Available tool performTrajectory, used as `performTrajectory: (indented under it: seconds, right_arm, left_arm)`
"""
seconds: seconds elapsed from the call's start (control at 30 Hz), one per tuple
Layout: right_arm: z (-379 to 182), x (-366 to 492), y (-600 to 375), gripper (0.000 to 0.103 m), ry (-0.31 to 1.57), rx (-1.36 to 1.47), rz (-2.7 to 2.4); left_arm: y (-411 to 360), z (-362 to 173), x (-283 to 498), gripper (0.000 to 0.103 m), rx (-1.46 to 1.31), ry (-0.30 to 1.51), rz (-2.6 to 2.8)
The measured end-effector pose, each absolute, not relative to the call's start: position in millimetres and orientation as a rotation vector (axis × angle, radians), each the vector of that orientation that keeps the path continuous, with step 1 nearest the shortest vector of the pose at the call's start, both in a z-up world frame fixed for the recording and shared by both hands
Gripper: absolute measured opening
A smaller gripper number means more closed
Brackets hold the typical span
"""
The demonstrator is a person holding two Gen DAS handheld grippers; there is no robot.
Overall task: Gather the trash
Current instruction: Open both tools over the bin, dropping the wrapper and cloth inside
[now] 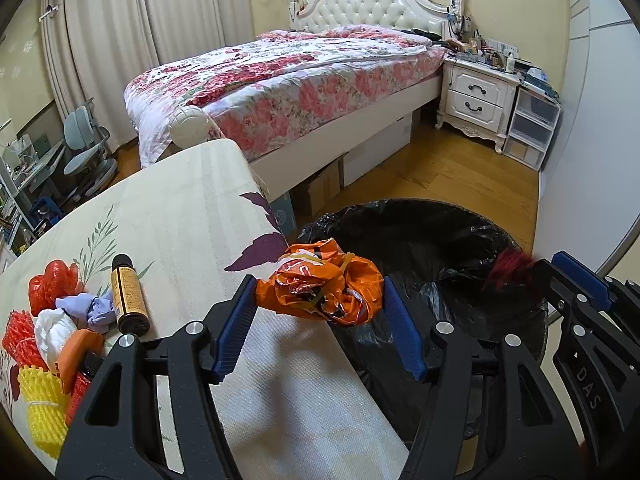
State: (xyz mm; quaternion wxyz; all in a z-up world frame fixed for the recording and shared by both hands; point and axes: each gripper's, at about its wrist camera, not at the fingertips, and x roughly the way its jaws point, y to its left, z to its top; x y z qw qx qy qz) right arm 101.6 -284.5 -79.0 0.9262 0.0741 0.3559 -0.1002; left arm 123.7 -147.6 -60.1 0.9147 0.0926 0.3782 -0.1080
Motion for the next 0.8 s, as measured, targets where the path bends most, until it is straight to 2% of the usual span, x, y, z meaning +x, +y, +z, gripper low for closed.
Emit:
performTrajectory:
  seconds: [0.1, 0.17, 0.37, 0.6, 0.8]
  right_arm:
    - [-79.9, 103.8, -286.6, 0.019, 0.730, 0.155, -0.211]
    - [-78.6, 103.9, -289.3, 0.024, 0.728, 0.158, -0.219]
    - [-74.6, 99.2, -295.5, 0.040, 0.707, 0.171, -0.253]
    - [-73.8, 93.7, -300.6, 0.045, 0.703, 0.173, -0.275]
    - [-72.5, 86.6, -299.8, 0.055, 0.703, 0.172, -0.285]
  left_arm:
    - [-148.9, -59.3, 124.6, 0.071, 0.192, 0.772, -0.220]
    - [-150.2, -58.7, 124.6, 0.078, 0.194, 0.769, -0.221]
    - [-153.4, -58.4, 127.4, 0.089, 0.208, 0.760, -0.224]
    - [-157.2, -57.4, 126.5, 0.090, 0.238, 0.743, -0.220]
    - [-145.1, -55.8, 122.7, 0.090, 0.212, 0.755, -0.208]
